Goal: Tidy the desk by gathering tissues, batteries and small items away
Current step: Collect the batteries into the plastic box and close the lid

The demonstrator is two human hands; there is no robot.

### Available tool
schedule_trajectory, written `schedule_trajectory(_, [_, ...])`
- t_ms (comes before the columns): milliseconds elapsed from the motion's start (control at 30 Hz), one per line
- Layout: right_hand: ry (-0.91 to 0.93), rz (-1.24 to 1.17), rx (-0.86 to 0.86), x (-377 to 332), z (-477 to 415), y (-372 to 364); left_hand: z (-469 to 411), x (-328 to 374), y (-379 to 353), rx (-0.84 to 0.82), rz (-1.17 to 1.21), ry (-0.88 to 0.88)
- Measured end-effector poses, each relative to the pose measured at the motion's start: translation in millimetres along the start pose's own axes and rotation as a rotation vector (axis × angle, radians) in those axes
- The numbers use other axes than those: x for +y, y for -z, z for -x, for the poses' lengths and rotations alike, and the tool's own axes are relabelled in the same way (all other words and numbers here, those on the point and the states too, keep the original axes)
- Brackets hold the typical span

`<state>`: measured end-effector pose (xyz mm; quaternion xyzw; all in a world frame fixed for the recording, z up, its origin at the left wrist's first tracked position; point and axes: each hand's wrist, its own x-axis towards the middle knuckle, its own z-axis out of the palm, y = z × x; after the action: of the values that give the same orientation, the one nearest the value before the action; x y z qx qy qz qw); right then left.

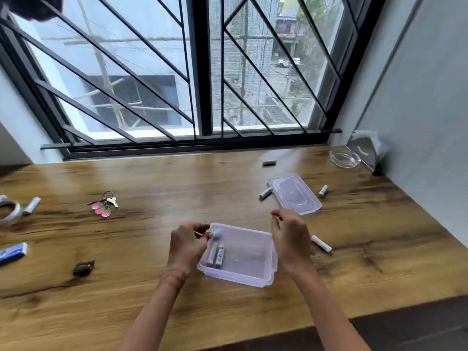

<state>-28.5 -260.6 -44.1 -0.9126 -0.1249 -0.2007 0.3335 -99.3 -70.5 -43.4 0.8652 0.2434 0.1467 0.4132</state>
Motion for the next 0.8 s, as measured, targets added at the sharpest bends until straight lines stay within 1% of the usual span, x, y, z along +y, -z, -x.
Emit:
schedule_trajectory(67, [-0.088, 0.126, -0.073, 31, -4, 6, 0, 0, -1, 0.001, 0.001, 0.01])
schedule_trajectory(167, [-0.261, 0.374, -0.274, 70, 0, 11, 1, 0, -1, 0.011, 0.009, 0.015])
schedule_trajectory(233, [-0.274, 0.464, -0.32, 84, 7, 13, 2, 0, -1, 0.016, 0.02, 0.024])
schedule_trajectory(300, [-0.227, 0.462, -0.275, 90, 11, 13, 2, 0, 0, 0.016, 0.026, 0.027])
schedule_trajectory(400, [-0.206, 0.384, -0.226, 93, 0, 14, 2, 1, 1, 0.017, 0.02, 0.014])
schedule_trajectory(533, [-0.284, 0.257, -0.096, 98, -46, 14, 1, 3, 2, 0.025, -0.007, 0.04])
schedule_trajectory(600, [-0.37, 0.202, -0.054, 106, -74, 12, 2, 4, 1, 0.035, -0.017, 0.046])
schedule_trajectory(667, [-0.42, 0.214, -0.062, 118, -97, 10, 4, 6, -1, 0.054, -0.023, 0.049])
schedule_trajectory(733, [-0.392, 0.277, -0.122, 131, -114, 6, 6, 7, -3, 0.071, -0.039, 0.043])
schedule_trajectory(800, [-0.401, 0.275, -0.193, 144, -127, 1, 7, 8, -5, 0.078, -0.052, 0.037])
